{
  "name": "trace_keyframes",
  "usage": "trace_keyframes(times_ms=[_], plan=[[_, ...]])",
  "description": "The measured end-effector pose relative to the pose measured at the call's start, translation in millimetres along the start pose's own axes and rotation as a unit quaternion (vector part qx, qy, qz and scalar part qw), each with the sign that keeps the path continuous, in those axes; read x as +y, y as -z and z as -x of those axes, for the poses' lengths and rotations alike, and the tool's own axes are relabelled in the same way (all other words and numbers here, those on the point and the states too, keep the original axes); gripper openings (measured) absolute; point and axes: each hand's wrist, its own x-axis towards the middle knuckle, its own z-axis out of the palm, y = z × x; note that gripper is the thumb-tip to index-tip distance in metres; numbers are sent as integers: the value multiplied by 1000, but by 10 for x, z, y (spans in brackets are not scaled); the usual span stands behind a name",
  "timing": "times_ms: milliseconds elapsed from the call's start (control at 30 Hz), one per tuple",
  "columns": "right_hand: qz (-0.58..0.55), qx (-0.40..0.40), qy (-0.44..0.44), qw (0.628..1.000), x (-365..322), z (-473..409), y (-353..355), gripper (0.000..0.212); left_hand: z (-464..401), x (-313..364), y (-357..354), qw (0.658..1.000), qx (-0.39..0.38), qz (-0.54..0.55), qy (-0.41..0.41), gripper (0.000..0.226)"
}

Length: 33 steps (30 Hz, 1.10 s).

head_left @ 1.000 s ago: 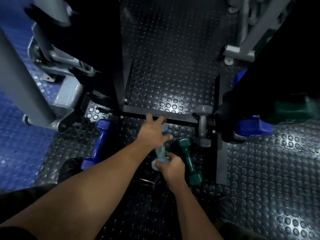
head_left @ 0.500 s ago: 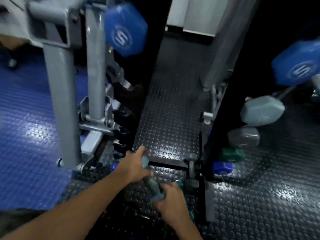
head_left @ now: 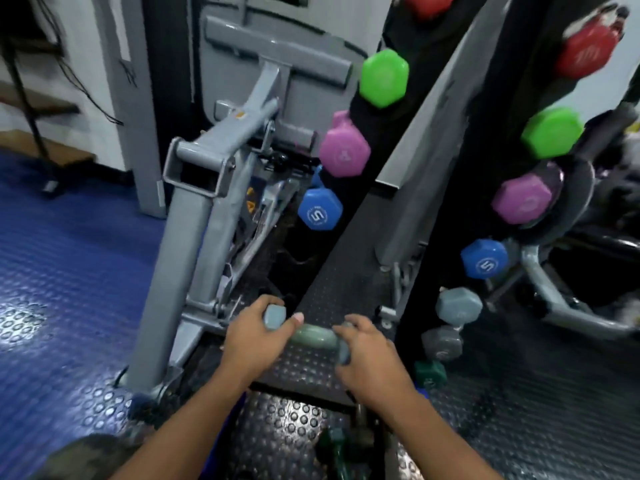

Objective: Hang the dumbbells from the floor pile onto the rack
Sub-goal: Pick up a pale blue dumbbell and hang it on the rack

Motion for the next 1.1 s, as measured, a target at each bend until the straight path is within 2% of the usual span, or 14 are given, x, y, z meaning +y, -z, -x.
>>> trace_keyframes(times_ms=[133, 267, 433, 533, 633, 733, 800, 933, 1100], plan=[[45, 52, 36, 997, -232, -66, 337, 65, -111, 174, 187, 993, 50, 109, 9, 49], [45, 111, 81, 989, -371, -84, 388, 72, -199, 288, 415, 983, 94, 156, -5, 40], [-145, 161, 14, 976, -460, -122, 318, 91, -255, 317, 614, 977, 141, 159, -15, 28], [-255, 136, -16, 957, -589, -188, 277, 66, -284, 341, 668, 967, 161, 197, -8, 34], [-383, 102, -24, 918, -625, -302, 277, 57, -380, 400, 760, 963, 173, 208, -8, 38], [-536, 70, -36, 841, -672, -340, 189, 50, -468, 473, 864, 962, 196, 192, 3, 48], [-582, 76, -41, 809, -729, -356, 67, 51, -530, 517, 893, 961, 209, 180, -1, 53], [-629, 118, -64, 766, -827, -448, -164, 52, -737, 497, 867, 967, 197, 154, -45, 45], [-634, 134, -78, 758, -853, -643, -185, 59, -1119, 571, 775, 974, 177, 122, -69, 33]])
